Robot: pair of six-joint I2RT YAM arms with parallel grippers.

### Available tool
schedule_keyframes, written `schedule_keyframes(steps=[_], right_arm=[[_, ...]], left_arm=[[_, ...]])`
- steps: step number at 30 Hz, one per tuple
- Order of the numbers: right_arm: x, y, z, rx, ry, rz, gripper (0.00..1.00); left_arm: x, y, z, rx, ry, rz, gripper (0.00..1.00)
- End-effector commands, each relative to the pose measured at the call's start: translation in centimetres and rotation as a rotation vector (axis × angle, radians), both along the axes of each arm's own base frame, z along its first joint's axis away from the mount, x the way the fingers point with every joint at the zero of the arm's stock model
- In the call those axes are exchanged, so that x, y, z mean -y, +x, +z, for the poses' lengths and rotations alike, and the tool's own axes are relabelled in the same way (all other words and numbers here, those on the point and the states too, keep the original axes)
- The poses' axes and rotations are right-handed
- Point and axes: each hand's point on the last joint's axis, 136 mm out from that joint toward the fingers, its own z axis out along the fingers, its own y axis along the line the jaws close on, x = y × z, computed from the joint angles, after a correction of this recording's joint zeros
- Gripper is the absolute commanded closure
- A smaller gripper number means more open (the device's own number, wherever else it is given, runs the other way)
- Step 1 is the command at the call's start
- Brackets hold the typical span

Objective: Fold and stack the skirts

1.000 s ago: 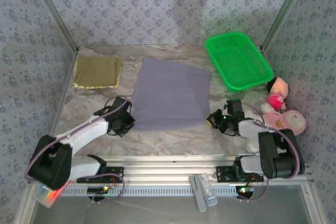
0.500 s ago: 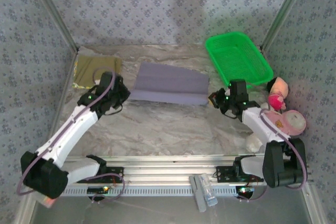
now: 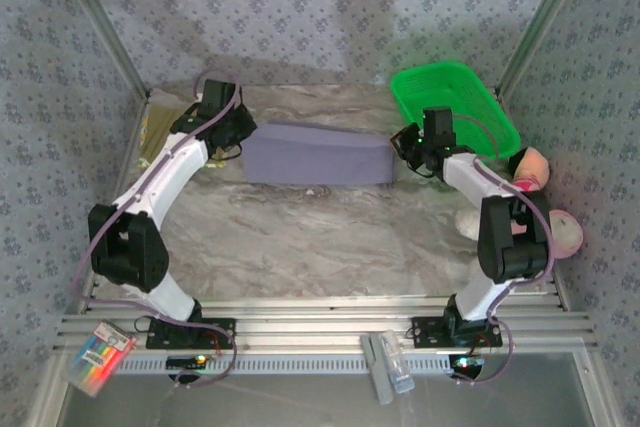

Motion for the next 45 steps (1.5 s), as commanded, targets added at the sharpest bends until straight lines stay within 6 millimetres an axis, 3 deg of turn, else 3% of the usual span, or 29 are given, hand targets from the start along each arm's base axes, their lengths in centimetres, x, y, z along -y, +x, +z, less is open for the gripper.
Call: schedule_keyframes(steps=[1, 7, 14, 27, 29, 36, 38, 40, 41, 43, 45], right_arm=[[1.1, 1.4, -0.3, -0.01, -0.036, -0.042, 0.96], [2.1, 1.5, -1.7, -0.056, -0.104, -0.109, 0.94], [2.9, 1.4, -2.2, -0.069, -0.13, -0.148, 0.93], [2.7, 1.4, -3.8, -0.104, -0.136, -0.132, 0.9], [2.5, 2.3, -2.7, -0.076, -0.129, -0.13, 0.89], [1.7, 4.2, -2.5, -0.061, -0.12, -0.122, 0.8], [1.6, 4.9, -1.7, -0.05, -0.125, -0.127, 0.69], [1.7, 5.3, -0.6, -0.016, -0.125, -0.144, 0.55], [1.5, 5.3, 0.1, 0.007, -0.127, -0.146, 0.47], [1.1, 5.3, 1.5, 0.054, -0.121, -0.136, 0.34], [0.4, 5.0, 2.6, 0.091, -0.117, -0.097, 0.08]], left_arm=[[-0.4, 2.0, 1.2, 0.04, 0.023, -0.018, 1.0], [0.3, 4.7, -0.2, 0.025, 0.029, -0.054, 1.0], [1.3, 7.5, 0.0, 0.035, 0.048, -0.098, 1.0], [1.0, 8.7, -3.0, -0.049, 0.076, -0.075, 1.0], [0.7, 8.5, -3.7, -0.07, 0.076, -0.052, 1.0], [0.7, 9.6, -6.2, -0.143, 0.038, -0.03, 1.0], [1.0, 10.2, -6.8, -0.189, 0.005, -0.04, 0.64], [2.0, 10.8, -6.2, -0.196, -0.025, -0.071, 0.28], [2.5, 10.9, -5.7, -0.188, -0.034, -0.09, 0.15], [3.8, 10.6, -4.7, -0.174, -0.051, -0.131, 0.02], [4.7, 10.0, -4.1, -0.174, -0.053, -0.163, 0.0]])
